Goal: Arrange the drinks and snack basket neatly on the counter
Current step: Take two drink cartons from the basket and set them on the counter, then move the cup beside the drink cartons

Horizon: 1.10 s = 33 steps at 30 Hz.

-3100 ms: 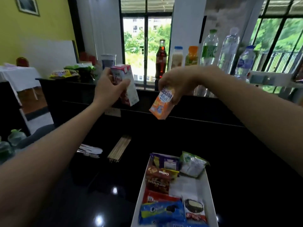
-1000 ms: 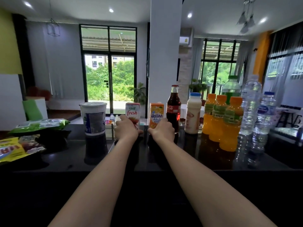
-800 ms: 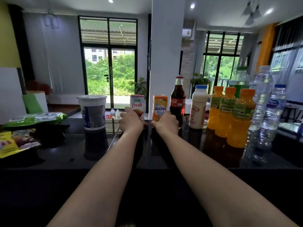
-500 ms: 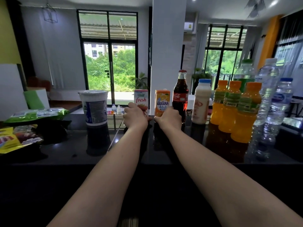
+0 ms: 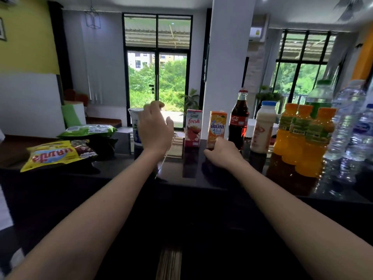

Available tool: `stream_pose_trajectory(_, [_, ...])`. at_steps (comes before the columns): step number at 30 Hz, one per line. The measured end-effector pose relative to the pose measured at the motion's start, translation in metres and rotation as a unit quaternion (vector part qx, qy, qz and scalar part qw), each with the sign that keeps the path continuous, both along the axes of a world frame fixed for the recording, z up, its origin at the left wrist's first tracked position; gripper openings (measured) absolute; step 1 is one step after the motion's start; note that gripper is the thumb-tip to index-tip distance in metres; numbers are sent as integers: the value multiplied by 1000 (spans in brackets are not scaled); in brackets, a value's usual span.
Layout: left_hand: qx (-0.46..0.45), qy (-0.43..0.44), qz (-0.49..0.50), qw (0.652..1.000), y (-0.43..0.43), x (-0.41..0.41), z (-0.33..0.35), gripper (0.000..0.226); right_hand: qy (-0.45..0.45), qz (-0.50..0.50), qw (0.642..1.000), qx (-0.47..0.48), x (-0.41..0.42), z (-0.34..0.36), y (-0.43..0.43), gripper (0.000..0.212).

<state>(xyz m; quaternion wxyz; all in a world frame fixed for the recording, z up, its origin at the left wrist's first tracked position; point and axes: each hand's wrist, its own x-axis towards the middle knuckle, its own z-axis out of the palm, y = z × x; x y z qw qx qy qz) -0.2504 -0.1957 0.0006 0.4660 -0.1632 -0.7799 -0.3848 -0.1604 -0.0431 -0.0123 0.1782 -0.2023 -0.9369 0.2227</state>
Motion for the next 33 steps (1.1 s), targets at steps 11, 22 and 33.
stream_pose_trajectory(11, [53, -355, -111, 927, -60, -25, -4, 98, -127, 66, 985, 100, 19, -17, -41, 78])
stream_pose_trajectory(22, [26, -377, -109, 920, -66, -50, -11, 94, -115, 58, 986, 102, 25, -16, -45, 71])
stream_pose_trajectory(33, [-35, -370, -117, 921, -39, -48, -10, 80, -122, 51, 986, 98, 23, -15, -46, 73])
